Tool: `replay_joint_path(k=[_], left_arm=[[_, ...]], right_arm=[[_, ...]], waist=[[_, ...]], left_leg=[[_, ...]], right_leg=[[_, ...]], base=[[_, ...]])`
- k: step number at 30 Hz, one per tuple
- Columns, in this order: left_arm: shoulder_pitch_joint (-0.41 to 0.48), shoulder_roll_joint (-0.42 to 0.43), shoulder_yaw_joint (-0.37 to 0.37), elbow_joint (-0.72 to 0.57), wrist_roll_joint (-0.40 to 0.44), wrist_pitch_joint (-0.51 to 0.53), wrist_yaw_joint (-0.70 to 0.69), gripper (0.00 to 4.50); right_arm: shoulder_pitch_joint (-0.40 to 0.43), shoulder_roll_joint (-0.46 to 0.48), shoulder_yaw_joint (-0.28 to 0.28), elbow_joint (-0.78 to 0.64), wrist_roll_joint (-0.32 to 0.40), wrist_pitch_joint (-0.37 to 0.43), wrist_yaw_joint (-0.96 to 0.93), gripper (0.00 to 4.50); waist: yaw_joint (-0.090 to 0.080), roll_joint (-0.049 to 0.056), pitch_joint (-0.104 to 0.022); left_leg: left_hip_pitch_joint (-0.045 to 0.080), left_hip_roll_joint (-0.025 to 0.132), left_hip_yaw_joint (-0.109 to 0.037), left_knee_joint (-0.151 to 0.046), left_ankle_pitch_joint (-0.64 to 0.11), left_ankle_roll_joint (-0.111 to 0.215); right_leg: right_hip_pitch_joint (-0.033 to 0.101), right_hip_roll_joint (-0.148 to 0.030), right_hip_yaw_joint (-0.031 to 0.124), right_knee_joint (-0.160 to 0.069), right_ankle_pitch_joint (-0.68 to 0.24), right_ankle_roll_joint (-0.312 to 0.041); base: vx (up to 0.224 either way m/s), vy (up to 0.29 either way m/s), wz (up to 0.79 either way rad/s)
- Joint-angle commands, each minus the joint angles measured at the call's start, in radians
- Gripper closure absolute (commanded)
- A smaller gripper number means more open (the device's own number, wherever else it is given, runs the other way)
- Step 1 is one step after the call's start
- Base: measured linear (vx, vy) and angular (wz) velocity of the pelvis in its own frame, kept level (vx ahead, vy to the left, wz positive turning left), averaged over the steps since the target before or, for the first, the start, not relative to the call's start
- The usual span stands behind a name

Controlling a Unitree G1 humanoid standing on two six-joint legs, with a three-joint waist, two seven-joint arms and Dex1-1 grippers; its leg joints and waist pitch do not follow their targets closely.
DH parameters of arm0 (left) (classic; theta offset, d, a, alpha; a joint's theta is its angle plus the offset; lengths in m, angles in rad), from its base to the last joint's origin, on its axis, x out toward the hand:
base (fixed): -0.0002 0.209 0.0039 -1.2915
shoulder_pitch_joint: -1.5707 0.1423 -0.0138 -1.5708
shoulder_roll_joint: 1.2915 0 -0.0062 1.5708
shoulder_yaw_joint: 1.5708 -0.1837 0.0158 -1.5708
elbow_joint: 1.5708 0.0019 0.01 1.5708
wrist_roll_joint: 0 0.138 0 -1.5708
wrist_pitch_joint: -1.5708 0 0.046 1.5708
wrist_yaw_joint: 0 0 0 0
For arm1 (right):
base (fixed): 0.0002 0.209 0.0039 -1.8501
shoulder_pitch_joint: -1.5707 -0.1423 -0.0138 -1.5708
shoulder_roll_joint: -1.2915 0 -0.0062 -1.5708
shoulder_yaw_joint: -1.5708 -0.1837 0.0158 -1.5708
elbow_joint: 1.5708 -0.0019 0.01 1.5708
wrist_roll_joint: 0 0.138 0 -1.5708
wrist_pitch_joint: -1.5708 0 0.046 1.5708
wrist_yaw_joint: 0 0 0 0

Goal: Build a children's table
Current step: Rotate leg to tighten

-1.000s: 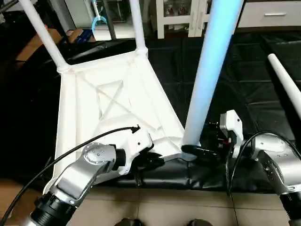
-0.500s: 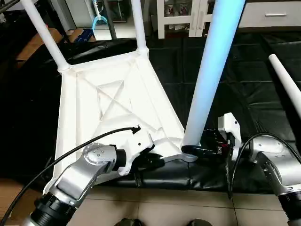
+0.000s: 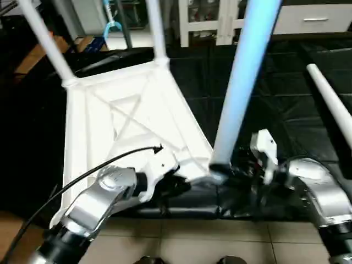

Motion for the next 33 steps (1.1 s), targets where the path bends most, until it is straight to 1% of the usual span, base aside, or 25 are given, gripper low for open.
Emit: replay_joint_path(k=[1, 2, 4, 5, 6, 7, 9, 11, 12, 13, 14, 16, 17, 18, 20, 22, 23, 24, 26, 28, 29, 30, 31, 32, 33], left_arm=[[0.006, -0.035, -0.010, 0.063, 0.012, 0.017, 0.056, 4.50], [0.006, -0.035, -0.010, 0.063, 0.012, 0.017, 0.056, 4.50], [-0.020, -0.101, 0.030, 0.129, 0.017, 0.003, 0.143, 4.50], [-0.037, -0.132, 0.045, 0.167, 0.025, -0.008, 0.187, 4.50], [-0.054, -0.159, 0.058, 0.203, 0.032, -0.021, 0.224, 4.50], [-0.074, -0.191, 0.071, 0.247, 0.041, -0.038, 0.265, 4.50], [-0.087, -0.205, 0.074, 0.270, 0.049, -0.051, 0.284, 4.50], [-0.111, -0.225, 0.072, 0.301, 0.057, -0.071, 0.300, 4.50], [-0.111, -0.225, 0.072, 0.301, 0.057, -0.071, 0.300, 4.50], [-0.115, -0.230, 0.073, 0.305, 0.057, -0.074, 0.300, 4.50], [-0.119, -0.233, 0.072, 0.312, 0.060, -0.078, 0.298, 4.50], [-0.122, -0.236, 0.073, 0.320, 0.064, -0.081, 0.293, 4.50], [-0.123, -0.235, 0.071, 0.325, 0.066, -0.085, 0.288, 4.50], [-0.118, -0.226, 0.061, 0.321, 0.068, -0.086, 0.268, 4.50], [-0.112, -0.216, 0.053, 0.316, 0.070, -0.087, 0.245, 4.50], [-0.107, -0.209, 0.048, 0.310, 0.069, -0.087, 0.232, 4.50], [-0.103, -0.203, 0.044, 0.307, 0.066, -0.086, 0.219, 4.50], [-0.098, -0.195, 0.039, 0.300, 0.064, -0.084, 0.205, 4.50], [-0.080, -0.169, 0.025, 0.270, 0.058, -0.071, 0.168, 4.50], [-0.060, -0.137, 0.006, 0.230, 0.048, -0.056, 0.116, 4.50], [-0.036, -0.096, -0.015, 0.181, 0.038, -0.041, 0.058, 4.50], [-0.036, -0.096, -0.015, 0.181, 0.038, -0.041, 0.058, 4.50], [-0.015, -0.066, -0.027, 0.146, 0.031, -0.040, 0.017, 4.50], [-0.007, -0.056, -0.028, 0.134, 0.023, -0.036, 0.001, 4.50], [0.001, -0.047, -0.028, 0.123, 0.015, -0.033, -0.015, 4.50]], right_arm=[[-0.001, 0.038, -0.003, 0.067, -0.061, 0.085, -0.165, 2.52], [-0.001, 0.038, -0.003, 0.067, -0.061, 0.085, -0.165, 2.53], [-0.015, 0.104, -0.033, 0.097, -0.106, 0.113, -0.354, 2.54], [-0.014, 0.145, -0.051, 0.106, -0.128, 0.122, -0.455, 2.54], [-0.010, 0.184, -0.065, 0.113, -0.154, 0.114, -0.551, 2.54], [-0.005, 0.231, -0.072, 0.119, -0.174, 0.095, -0.636, 2.54], [-0.006, 0.262, -0.077, 0.125, -0.184, 0.077, -0.686, 2.54], [-0.013, 0.318, -0.084, 0.137, -0.169, 0.036, -0.731, 2.54], [-0.013, 0.318, -0.084, 0.137, -0.169, 0.036, -0.731, 2.54], [-0.015, 0.328, -0.084, 0.137, -0.164, 0.027, -0.734, 2.54], [-0.019, 0.343, -0.090, 0.136, -0.145, 0.010, -0.721, 2.54], [-0.023, 0.358, -0.097, 0.123, -0.117, -0.010, -0.690, 2.54], [-0.023, 0.362, -0.093, 0.109, -0.097, -0.025, -0.650, 2.54], [-0.011, 0.355, -0.074, 0.058, -0.050, -0.030, -0.541, 2.54], [-0.001, 0.339, -0.061, 0.018, -0.020, -0.026, -0.480, 1.98], [0.003, 0.327, -0.058, 0.000, -0.009, -0.021, -0.459, 1.81], [0.005, 0.315, -0.056, -0.010, -0.008, -0.022, -0.448, 1.72], [0.005, 0.302, -0.058, -0.017, -0.006, -0.022, -0.437, 1.60], [0.005, 0.254, -0.063, -0.046, 0.034, 0.018, -0.343, 1.40], [0.014, 0.192, -0.058, -0.082, 0.065, 0.074, -0.243, 1.31], [0.028, 0.112, -0.049, -0.119, 0.083, 0.103, -0.129, 1.31], [0.028, 0.112, -0.049, -0.119, 0.083, 0.103, -0.129, 1.31], [0.047, 0.039, -0.033, -0.144, 0.089, 0.101, -0.025, 1.31], [0.053, 0.011, -0.027, -0.149, 0.089, 0.095, 0.010, 1.31], [0.060, -0.015, -0.021, -0.152, 0.089, 0.088, 0.040, 1.31]], waist=[[-0.001, -0.032, -0.035], [0.000, -0.028, -0.031], [-0.010, -0.031, -0.022], [-0.011, -0.030, -0.025], [-0.015, -0.034, -0.024], [-0.019, -0.032, -0.024], [-0.022, -0.037, -0.026], [-0.019, -0.032, -0.030], [-0.021, -0.031, -0.029], [-0.022, -0.028, -0.029], [-0.021, -0.025, -0.029], [-0.022, -0.024, -0.032], [-0.020, -0.026, -0.031], [-0.019, -0.026, -0.032], [-0.013, -0.026, -0.035], [-0.009, -0.026, -0.039], [-0.005, -0.026, -0.042], [-0.005, -0.026, -0.043], [0.001, -0.027, -0.048], [0.006, -0.027, -0.051], [0.008, -0.027, -0.055], [0.011, -0.027, -0.061], [0.015, -0.022, -0.064], [0.014, -0.021, -0.063], [0.017, -0.021, -0.070]], left_leg=[[0.012, 0.057, -0.027, -0.092, -0.268, 0.081], [0.014, 0.056, -0.028, -0.094, -0.289, 0.065], [0.023, 0.053, -0.033, -0.104, -0.391, -0.002], [0.025, 0.051, -0.035, -0.104, -0.410, -0.014], [0.023, 0.050, -0.037, -0.104, -0.418, -0.023], [0.030, 0.049, -0.038, -0.109, -0.435, -0.040], [0.030, 0.048, -0.038, -0.112, -0.440, -0.030], [0.034, 0.048, -0.037, -0.113, -0.429, -0.016], [0.034, 0.048, -0.035, -0.115, -0.433, -0.011], [0.027, 0.050, -0.039, -0.120, -0.431, -0.008], [0.026, 0.051, -0.040, -0.122, -0.430, -0.009], [0.026, 0.052, -0.038, -0.125, -0.431, -0.004], [0.028, 0.052, -0.035, -0.124, -0.428, 0.003], [0.029, 0.052, -0.032, -0.123, -0.428, 0.011], [0.026, 0.056, -0.030, -0.122, -0.389, 0.025], [0.023, 0.057, -0.028, -0.119, -0.335, 0.048], [0.020, 0.058, -0.026, -0.116, -0.290, 0.070], [0.017, 0.058, -0.026, -0.116, -0.275, 0.079], [0.021, 0.057, -0.022, -0.108, -0.251, 0.102], [0.018, 0.058, -0.021, -0.104, -0.192, 0.126], [0.013, 0.057, -0.021, -0.097, -0.142, 0.147], [0.012, 0.058, -0.023, -0.090, -0.097, 0.170], [0.014, 0.060, -0.023, -0.084, -0.050, 0.197], [0.013, 0.060, -0.020, -0.080, -0.031, 0.212], [0.017, 0.059, -0.019, -0.071, 0.017, 0.237]], right_leg=[[0.037, -0.047, 0.019, -0.090, -0.310, -0.214], [0.034, -0.047, 0.019, -0.092, -0.346, -0.204], [0.023, -0.045, 0.020, -0.105, -0.480, -0.158], [0.021, -0.048, 0.021, -0.106, -0.502, -0.146], [0.020, -0.047, 0.022, -0.107, -0.512, -0.135], [0.011, -0.047, 0.023, -0.116, -0.513, -0.115], [0.012, -0.047, 0.025, -0.121, -0.512, -0.100], [0.009, -0.048, 0.030, -0.125, -0.507, -0.095], [0.005, -0.049, 0.031, -0.128, -0.509, -0.098], [0.012, -0.048, 0.028, -0.124, -0.478, -0.102], [0.014, -0.048, 0.027, -0.123, -0.463, -0.104], [0.015, -0.047, 0.027, -0.124, -0.421, -0.114], [0.013, -0.048, 0.029, -0.125, -0.410, -0.120], [0.014, -0.049, 0.030, -0.126, -0.408, -0.126], [0.017, -0.051, 0.033, -0.125, -0.367, -0.136], [0.024, -0.051, 0.034, -0.118, -0.288, -0.158], [0.028, -0.052, 0.033, -0.113, -0.227, -0.176], [0.030, -0.051, 0.031, -0.112, -0.218, -0.180], [0.030, -0.051, 0.030, -0.113, -0.241, -0.185], [0.034, -0.053, 0.029, -0.109, -0.194, -0.197], [0.039, -0.052, 0.027, -0.101, -0.139, -0.205], [0.045, -0.052, 0.023, -0.092, -0.070, -0.216], [0.046, -0.049, 0.020, -0.083, 0.010, -0.228], [0.041, -0.049, 0.021, -0.080, 0.045, -0.238], [0.042, -0.047, 0.020, -0.072, 0.119, -0.254]], base=[[0.000, 0.000, 0.00], [0.000, 0.000, 0.00], [0.000, 0.000, 0.00], [0.000, 0.000, 0.00], [0.000, 0.000, 0.00], [0.000, 0.000, 0.00], [0.000, 0.000, 0.00], [0.000, 0.000, 0.00], [0.000, 0.000, 0.00], [0.000, 0.000, 0.00], [0.000, 0.000, 0.00], [0.000, 0.000, 0.00], [0.000, 0.000, 0.00], [0.000, 0.000, 0.00], [0.000, 0.000, 0.00], [0.000, 0.000, 0.00], [0.000, 0.000, 0.00], [0.052, -0.016, 0.00], [0.052, -0.021, 0.01], [0.055, -0.030, 0.02], [0.063, -0.028, 0.00], [0.074, -0.020, -0.01], [0.074, -0.020, -0.01], [0.075, -0.014, 0.01], [0.059, -0.009, 0.01]])
